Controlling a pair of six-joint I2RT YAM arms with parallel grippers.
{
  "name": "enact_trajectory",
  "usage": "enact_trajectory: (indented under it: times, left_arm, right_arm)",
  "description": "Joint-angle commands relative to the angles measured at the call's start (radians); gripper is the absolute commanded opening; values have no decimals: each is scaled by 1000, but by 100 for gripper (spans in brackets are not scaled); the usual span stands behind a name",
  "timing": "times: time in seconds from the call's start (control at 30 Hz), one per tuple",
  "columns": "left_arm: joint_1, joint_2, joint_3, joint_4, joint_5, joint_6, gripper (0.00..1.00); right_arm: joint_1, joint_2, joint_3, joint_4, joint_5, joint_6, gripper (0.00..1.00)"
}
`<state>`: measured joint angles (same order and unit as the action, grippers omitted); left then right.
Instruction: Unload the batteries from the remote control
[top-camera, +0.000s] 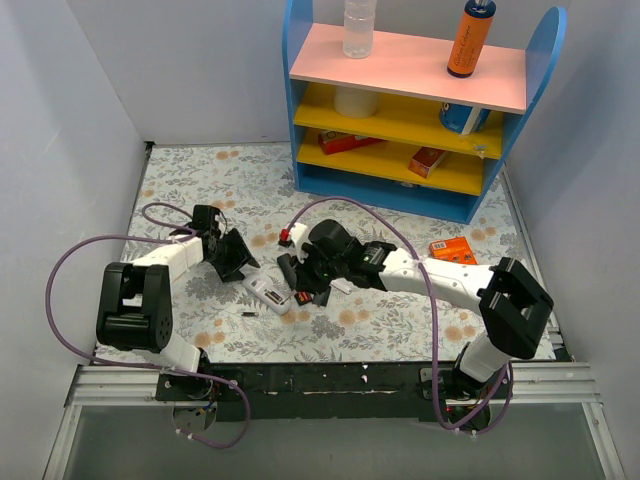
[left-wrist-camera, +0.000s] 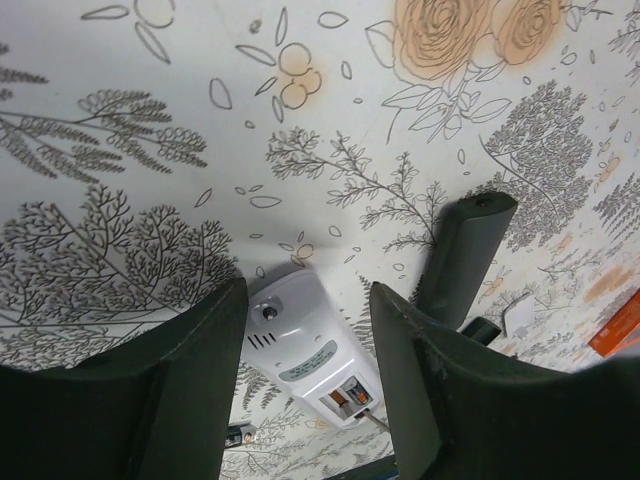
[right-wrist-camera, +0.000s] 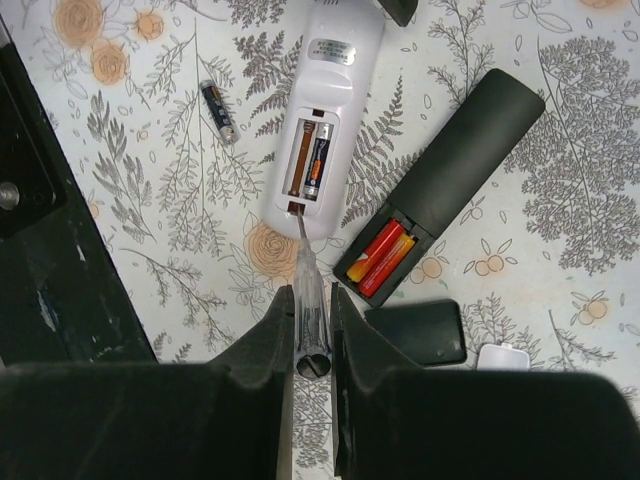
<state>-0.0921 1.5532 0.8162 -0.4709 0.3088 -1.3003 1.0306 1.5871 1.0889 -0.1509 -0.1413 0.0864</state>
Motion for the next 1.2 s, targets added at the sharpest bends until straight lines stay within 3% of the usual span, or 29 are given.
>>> enact_trajectory:
  times: [0.0, 0.27, 0.37, 0.7, 0.9, 1.17]
  left_arm:
    - [-9, -56, -45, -90, 19, -27, 50]
    - [-9, -120, -16, -147, -134, -74, 52]
    - [-9, -102, 29, -160, -123, -74, 53]
    - [-9, -10, 181, -198, -128, -40, 54]
    - [-8, -18, 170, -206, -145, -36, 54]
    - [-8, -2, 141, -230, -229, -50, 55]
  right_arm:
    - [-24, 37, 97, 7, 14, -184, 1]
    - [-38, 83, 258, -200, 46, -264, 1]
    - [-41, 86, 302, -228, 36, -272, 1]
    - [-41, 28, 255, -191, 5, -243, 1]
    - [-43, 37, 241, -165, 9, -258, 1]
    - [-49, 131, 310, -138, -46, -454, 1]
